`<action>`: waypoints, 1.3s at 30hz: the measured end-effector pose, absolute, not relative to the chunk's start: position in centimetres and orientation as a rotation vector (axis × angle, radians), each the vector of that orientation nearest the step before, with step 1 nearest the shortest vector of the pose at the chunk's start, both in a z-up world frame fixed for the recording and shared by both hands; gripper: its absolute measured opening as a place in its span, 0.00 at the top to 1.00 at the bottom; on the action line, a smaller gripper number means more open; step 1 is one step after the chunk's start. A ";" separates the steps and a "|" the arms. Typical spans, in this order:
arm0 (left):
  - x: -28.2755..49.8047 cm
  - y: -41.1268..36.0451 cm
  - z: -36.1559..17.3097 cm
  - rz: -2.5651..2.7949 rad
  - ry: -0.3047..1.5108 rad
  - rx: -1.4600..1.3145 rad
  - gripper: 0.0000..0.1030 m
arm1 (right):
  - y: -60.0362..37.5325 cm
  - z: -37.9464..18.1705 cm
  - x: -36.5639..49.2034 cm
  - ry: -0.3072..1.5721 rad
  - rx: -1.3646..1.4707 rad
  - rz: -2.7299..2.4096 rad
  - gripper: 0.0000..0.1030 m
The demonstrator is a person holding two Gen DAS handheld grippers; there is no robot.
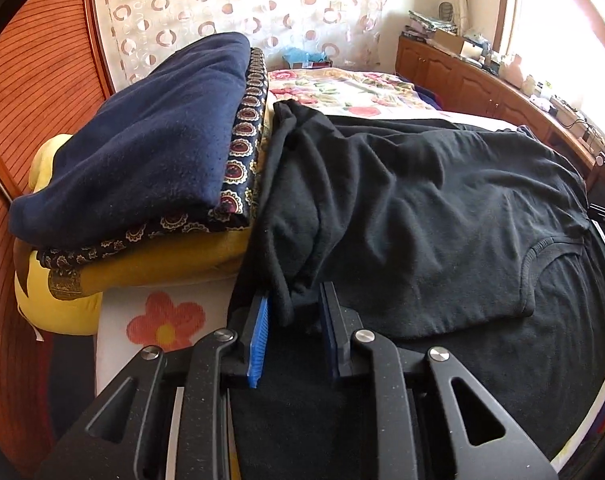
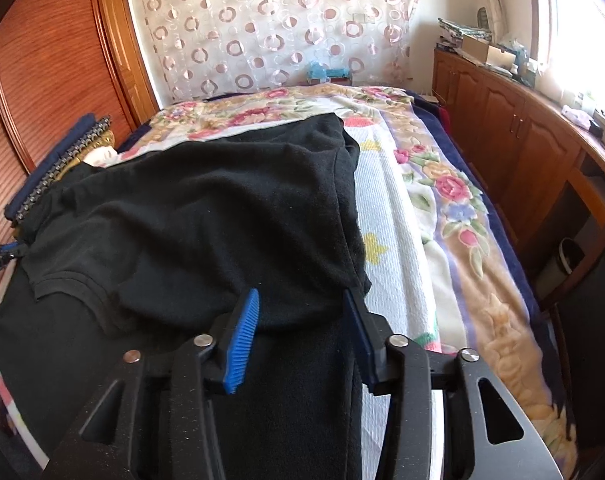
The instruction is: Fold small clothes
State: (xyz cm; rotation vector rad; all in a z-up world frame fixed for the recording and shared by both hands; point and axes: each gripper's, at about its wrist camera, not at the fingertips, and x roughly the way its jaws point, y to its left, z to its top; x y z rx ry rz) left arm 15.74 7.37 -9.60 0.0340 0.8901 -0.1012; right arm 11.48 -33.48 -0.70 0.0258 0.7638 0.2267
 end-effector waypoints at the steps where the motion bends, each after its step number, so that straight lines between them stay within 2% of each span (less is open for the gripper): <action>1: 15.8 7.4 -9.7 -0.102 0.893 0.031 0.73 | -33.6 -0.7 11.5 0.771 0.033 0.222 0.54; 7: 16.3 7.4 -10.0 -0.108 0.897 0.023 0.73 | -33.5 -1.1 13.0 0.800 0.045 0.189 0.54; 9: 16.1 7.3 -9.9 -0.113 0.889 0.029 0.82 | -33.1 -1.1 13.5 0.799 0.042 0.194 0.55; 10: 16.0 7.2 -9.8 -0.107 0.882 0.033 0.91 | -32.9 -1.1 13.7 0.798 0.030 0.190 0.63; 12: 15.7 7.3 -9.3 -0.116 0.861 0.023 0.95 | -32.3 -1.1 13.8 0.787 -0.008 0.193 0.85; 13: 15.1 7.2 -8.6 -0.122 0.831 0.018 0.95 | -32.0 -0.9 13.5 0.767 -0.032 0.196 0.91; 14: 14.7 7.1 -8.0 -0.124 0.810 0.017 0.95 | -31.7 -0.5 13.1 0.735 -0.048 0.198 0.92; 20: 12.2 7.1 -3.5 -0.137 0.685 -0.035 0.96 | -31.5 3.0 10.6 0.581 -0.044 0.227 0.94; 26: 9.3 7.7 -0.2 -0.176 0.607 -0.080 0.96 | -32.1 6.2 8.0 0.506 -0.026 0.260 0.95; 32: 6.3 9.1 0.2 -0.181 0.596 -0.096 0.96 | -33.6 7.2 3.1 0.476 -0.035 0.294 0.95; 39: 2.9 10.0 -2.2 -0.169 0.639 -0.128 0.96 | -35.9 5.7 -0.8 0.515 -0.024 0.302 0.95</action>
